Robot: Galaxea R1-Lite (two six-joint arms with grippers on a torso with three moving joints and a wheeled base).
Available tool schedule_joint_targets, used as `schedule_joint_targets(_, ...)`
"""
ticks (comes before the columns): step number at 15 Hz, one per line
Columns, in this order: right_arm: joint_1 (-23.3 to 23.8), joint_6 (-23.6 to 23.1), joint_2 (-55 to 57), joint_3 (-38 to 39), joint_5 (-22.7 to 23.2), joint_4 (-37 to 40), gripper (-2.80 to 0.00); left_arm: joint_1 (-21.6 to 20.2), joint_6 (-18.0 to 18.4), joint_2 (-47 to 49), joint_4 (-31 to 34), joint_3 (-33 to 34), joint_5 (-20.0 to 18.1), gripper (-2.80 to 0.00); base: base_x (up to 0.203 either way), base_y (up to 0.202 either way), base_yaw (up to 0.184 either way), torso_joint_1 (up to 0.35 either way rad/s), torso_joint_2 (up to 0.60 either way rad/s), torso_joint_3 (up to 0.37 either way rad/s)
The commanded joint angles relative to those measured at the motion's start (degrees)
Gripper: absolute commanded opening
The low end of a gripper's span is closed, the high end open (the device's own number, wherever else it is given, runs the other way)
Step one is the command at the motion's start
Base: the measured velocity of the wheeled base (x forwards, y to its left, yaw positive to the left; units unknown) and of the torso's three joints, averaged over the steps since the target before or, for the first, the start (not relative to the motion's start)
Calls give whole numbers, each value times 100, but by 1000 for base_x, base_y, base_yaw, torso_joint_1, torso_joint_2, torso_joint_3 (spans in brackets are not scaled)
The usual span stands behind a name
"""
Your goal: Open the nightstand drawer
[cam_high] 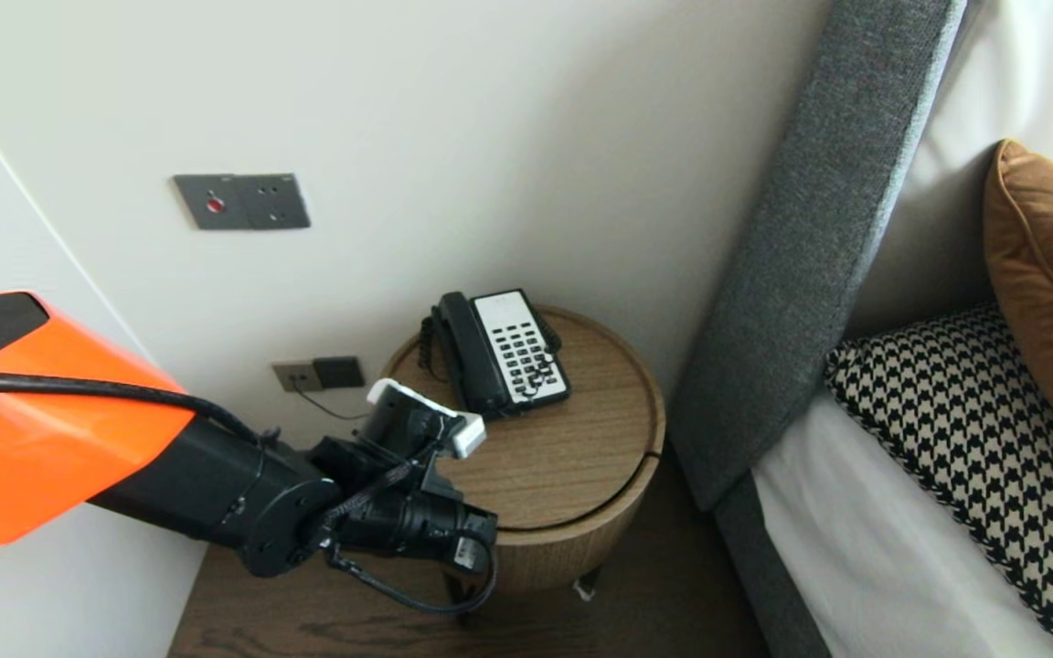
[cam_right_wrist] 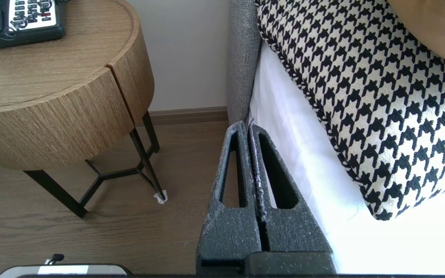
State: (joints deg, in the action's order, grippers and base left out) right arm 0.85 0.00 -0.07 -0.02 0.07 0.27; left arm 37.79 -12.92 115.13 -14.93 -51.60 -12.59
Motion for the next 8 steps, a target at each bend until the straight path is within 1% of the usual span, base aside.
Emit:
schedule_joint_targets(1, -6, 0, -1, 2, 1, 0, -280, 0, -17, 27, -41, -59, 2, -280, 0, 0, 0, 0, 0, 0)
schedule_joint_targets(6, 3, 0, -1, 2, 1, 0, -280, 0, -53, 80, -102, -131, 2, -280, 0, 0, 0, 0, 0, 0)
schedule_joint_targets(8, 3, 0, -1, 2, 1, 0, -280, 0, -61, 115, -220, -166, 11, -280, 0, 0, 0, 0, 0, 0)
